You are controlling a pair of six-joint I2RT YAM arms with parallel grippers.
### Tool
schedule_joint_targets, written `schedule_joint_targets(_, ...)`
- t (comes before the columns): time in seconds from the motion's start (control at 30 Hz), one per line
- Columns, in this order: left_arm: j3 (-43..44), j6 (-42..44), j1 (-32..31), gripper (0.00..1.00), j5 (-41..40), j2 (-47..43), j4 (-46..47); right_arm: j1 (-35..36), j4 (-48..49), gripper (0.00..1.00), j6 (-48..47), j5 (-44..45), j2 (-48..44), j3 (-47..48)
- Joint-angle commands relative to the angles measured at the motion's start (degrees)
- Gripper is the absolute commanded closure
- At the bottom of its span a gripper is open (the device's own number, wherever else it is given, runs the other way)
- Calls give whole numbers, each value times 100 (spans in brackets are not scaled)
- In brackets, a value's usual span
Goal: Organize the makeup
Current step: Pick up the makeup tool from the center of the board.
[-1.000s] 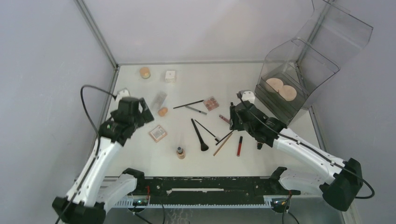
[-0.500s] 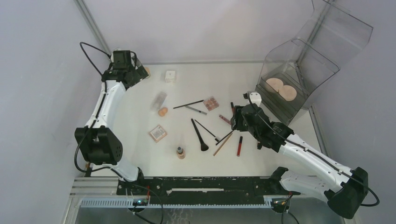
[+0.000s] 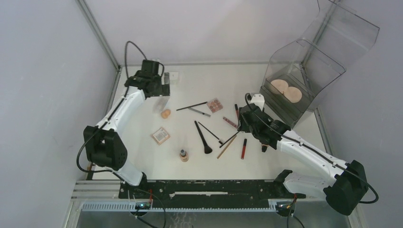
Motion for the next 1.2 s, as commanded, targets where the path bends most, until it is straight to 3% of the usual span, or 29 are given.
schedule_joint_targets(0.0, 151, 1178, -484, 2, -1150, 146, -349, 60, -211, 37, 888, 833, -64, 293)
schedule_joint_targets(0.2, 184, 804, -456, 7, -257, 692, -712, 220, -398, 36, 964, 1068, 118, 332)
schedule_joint_targets(0.37, -161, 525, -464, 21, -40, 1232, -367, 100, -479, 35, 728, 325, 136, 421)
schedule_joint_targets(0.5, -238, 354, -499, 33, 4, 1473, -160, 106, -348, 36, 619, 126, 77, 375)
schedule_joint_targets(0.9, -288, 98, -491, 51, -89, 1979, 7, 93, -387, 39, 598, -111, 206, 380)
schedule_joint_targets(0.97, -336, 64, -500, 61, -12, 1996, 19, 93, -428, 40, 602, -101, 179, 378)
schedule_joint_targets(1.1, -221, 39, -502, 92, 359, 1892, -234, 101, -413, 50, 508, -255, 41, 380)
schedule_joint_targets(1.17, -209, 13, -502, 99, 539, 1536, -340, 99, -422, 53, 501, -335, -87, 419)
